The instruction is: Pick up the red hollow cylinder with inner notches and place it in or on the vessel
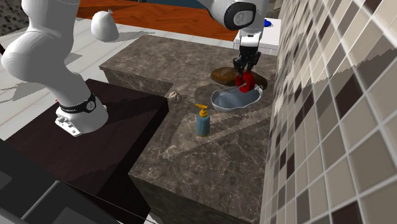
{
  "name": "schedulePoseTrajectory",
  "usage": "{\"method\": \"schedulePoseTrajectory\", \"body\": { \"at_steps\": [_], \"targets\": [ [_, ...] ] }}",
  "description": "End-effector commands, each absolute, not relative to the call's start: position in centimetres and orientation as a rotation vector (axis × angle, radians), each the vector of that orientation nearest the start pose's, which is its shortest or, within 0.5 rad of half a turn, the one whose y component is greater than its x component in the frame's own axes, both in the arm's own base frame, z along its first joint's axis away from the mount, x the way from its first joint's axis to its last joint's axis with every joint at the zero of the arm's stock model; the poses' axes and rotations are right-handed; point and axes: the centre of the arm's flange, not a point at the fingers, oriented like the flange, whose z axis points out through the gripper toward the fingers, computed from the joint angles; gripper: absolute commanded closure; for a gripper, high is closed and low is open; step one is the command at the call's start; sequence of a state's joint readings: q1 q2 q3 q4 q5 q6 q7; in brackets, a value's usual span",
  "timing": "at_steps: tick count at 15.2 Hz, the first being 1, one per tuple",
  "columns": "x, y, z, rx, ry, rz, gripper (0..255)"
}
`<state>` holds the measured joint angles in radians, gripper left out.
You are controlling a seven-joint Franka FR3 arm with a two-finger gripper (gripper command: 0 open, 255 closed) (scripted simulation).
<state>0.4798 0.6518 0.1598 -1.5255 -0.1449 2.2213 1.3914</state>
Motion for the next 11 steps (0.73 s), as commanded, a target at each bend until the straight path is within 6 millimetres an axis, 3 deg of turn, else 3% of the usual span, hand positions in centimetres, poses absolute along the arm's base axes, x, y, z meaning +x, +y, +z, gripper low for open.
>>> {"method": "schedulePoseTrajectory", "body": {
  "at_steps": [1,6,11],
  "targets": [
    [58.6,40.7,27.4,-2.917,1.068,-0.073,255],
    [58.6,40.7,24.8,-2.917,1.068,-0.073,255],
    [58.6,40.7,24.8,-2.917,1.068,-0.073,255]
  ]
}}
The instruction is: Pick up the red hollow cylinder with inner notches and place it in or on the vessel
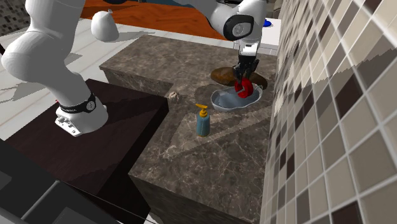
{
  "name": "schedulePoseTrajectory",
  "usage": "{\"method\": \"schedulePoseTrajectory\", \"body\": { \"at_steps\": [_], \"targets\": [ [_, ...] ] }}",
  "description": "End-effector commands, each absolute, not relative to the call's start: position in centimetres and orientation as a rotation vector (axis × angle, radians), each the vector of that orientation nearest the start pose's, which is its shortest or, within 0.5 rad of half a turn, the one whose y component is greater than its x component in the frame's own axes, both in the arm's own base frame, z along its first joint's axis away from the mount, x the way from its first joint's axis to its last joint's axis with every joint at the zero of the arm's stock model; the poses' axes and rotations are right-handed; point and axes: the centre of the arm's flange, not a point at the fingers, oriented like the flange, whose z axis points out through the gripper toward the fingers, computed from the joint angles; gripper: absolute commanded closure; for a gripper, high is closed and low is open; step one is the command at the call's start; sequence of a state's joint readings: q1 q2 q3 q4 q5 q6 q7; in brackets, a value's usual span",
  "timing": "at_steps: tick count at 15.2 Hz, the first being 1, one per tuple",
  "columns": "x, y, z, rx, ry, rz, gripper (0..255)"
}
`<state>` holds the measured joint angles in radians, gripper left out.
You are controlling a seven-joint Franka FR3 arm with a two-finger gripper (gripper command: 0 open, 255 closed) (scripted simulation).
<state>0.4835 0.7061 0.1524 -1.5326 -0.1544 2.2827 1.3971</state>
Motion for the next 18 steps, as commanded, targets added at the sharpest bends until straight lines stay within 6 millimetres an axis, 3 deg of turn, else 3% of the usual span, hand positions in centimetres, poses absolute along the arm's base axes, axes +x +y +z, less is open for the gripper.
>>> {"method": "schedulePoseTrajectory", "body": {
  "at_steps": [1,3,4,9,13,18],
  "targets": [
    [58.6,40.7,24.8,-2.917,1.068,-0.073,255],
    [58.6,40.7,24.8,-2.917,1.068,-0.073,255],
    [58.6,40.7,24.8,-2.917,1.068,-0.073,0],
    [58.6,40.7,24.8,-2.917,1.068,-0.073,0],
    [58.4,40.6,29.8,-2.917,1.068,-0.073,0],
    [58.4,40.6,29.8,-2.917,1.068,-0.073,0]
  ]
}}
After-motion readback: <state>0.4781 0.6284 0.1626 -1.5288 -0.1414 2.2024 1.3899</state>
